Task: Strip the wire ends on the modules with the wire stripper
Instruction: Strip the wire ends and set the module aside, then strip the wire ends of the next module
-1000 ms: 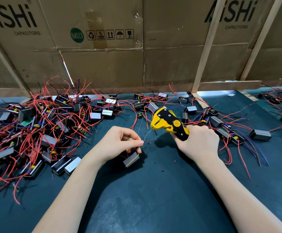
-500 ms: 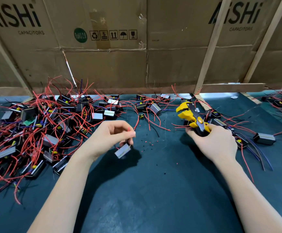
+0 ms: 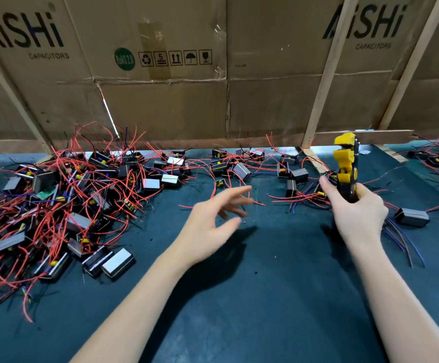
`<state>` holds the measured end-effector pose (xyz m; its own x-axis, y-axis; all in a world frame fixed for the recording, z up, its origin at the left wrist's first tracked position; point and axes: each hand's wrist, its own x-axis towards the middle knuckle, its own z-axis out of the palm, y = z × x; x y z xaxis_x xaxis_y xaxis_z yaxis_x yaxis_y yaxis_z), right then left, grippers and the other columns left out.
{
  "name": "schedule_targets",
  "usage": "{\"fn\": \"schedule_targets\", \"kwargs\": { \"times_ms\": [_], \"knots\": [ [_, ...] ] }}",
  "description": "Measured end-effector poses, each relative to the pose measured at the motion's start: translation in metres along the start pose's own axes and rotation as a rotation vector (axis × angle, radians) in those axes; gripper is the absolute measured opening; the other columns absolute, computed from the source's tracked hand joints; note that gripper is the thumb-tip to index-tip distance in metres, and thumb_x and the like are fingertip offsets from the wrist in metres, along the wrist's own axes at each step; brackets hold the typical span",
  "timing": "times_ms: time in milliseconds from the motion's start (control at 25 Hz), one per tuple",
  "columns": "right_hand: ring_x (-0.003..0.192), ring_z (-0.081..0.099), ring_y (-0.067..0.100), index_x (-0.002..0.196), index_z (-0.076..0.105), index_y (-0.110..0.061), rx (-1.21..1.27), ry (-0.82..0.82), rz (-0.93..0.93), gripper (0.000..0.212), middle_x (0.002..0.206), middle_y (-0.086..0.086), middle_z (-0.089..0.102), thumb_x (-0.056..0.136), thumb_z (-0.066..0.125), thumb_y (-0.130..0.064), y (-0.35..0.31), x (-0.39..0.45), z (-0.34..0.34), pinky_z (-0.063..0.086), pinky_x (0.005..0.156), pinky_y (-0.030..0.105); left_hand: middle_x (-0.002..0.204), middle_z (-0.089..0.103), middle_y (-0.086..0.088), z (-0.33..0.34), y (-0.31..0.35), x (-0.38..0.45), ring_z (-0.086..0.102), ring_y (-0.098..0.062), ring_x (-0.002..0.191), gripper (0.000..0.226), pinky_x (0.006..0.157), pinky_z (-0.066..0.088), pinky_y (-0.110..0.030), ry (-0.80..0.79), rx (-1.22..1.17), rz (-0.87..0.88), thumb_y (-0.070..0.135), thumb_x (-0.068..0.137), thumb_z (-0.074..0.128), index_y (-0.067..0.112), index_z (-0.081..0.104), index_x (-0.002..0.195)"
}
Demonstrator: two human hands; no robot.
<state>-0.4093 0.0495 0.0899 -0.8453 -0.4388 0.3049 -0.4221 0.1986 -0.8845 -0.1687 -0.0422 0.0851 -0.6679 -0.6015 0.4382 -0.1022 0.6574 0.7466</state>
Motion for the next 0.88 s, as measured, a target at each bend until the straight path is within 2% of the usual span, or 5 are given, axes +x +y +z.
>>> {"fn": "schedule_targets", "kwargs": {
  "times_ms": [200, 440, 600, 720, 880],
  "knots": [
    [0.059, 0.056, 0.015, 0.063, 0.065, -0.019, 0.603, -0.348, 0.109, 0.041, 0.06, -0.005, 0.057, 0.068, 0.075, -0.059, -0.008, -0.018, 0.02, 0.053, 0.069, 0.038, 0.101, 0.071, 0.0, -0.047, -0.013, 0.001, 0.065, -0.013, 0.091, 0.04, 0.091, 0.05, -0.039, 0.665, 0.188, -0.104, -0.012, 0.084, 0.054, 0.009, 0.063, 0.118],
    [0.084, 0.067, 0.024, 0.079, 0.069, -0.031, 0.295, -0.485, 0.029, 0.054, 0.077, -0.002, 0.071, 0.059, 0.066, -0.081, 0.0, -0.028, 0.031, 0.05, 0.091, 0.045, 0.11, 0.056, -0.015, -0.084, -0.028, -0.013, 0.051, -0.031, 0.096, 0.045, 0.092, 0.036, -0.04, 1.152, 0.481, -0.177, -0.004, 0.073, 0.051, 0.0, 0.052, 0.118],
    [0.097, 0.063, 0.014, 0.097, 0.07, -0.03, 0.236, -0.669, 0.03, 0.037, 0.101, -0.004, 0.071, 0.07, 0.076, -0.054, 0.001, -0.025, 0.022, 0.047, 0.09, 0.031, 0.11, 0.058, -0.015, -0.101, -0.043, -0.016, 0.054, -0.038, 0.101, 0.037, 0.095, 0.041, -0.051, 1.1, 0.429, -0.363, -0.001, 0.076, 0.048, 0.002, 0.053, 0.113],
    [0.101, 0.061, 0.012, 0.102, 0.066, -0.027, 0.226, -0.749, 0.034, 0.021, 0.114, 0.006, 0.067, 0.084, 0.074, -0.022, 0.0, -0.026, 0.023, 0.043, 0.102, 0.035, 0.108, 0.063, -0.012, -0.111, -0.059, -0.018, 0.058, -0.034, 0.102, 0.029, 0.091, 0.047, -0.043, 0.892, 0.456, -0.599, 0.0, 0.081, 0.053, 0.008, 0.059, 0.108],
    [0.099, 0.062, 0.009, 0.099, 0.068, -0.027, 0.183, -0.65, -0.044, 0.01, 0.097, -0.013, 0.071, 0.089, 0.069, -0.028, 0.0, -0.034, 0.031, 0.044, 0.093, 0.027, 0.105, 0.065, -0.009, -0.108, -0.066, -0.02, 0.06, -0.029, 0.1, 0.022, 0.083, 0.046, -0.036, 0.661, 0.638, -0.667, 0.006, 0.08, 0.065, 0.016, 0.067, 0.1]
  ]
}}
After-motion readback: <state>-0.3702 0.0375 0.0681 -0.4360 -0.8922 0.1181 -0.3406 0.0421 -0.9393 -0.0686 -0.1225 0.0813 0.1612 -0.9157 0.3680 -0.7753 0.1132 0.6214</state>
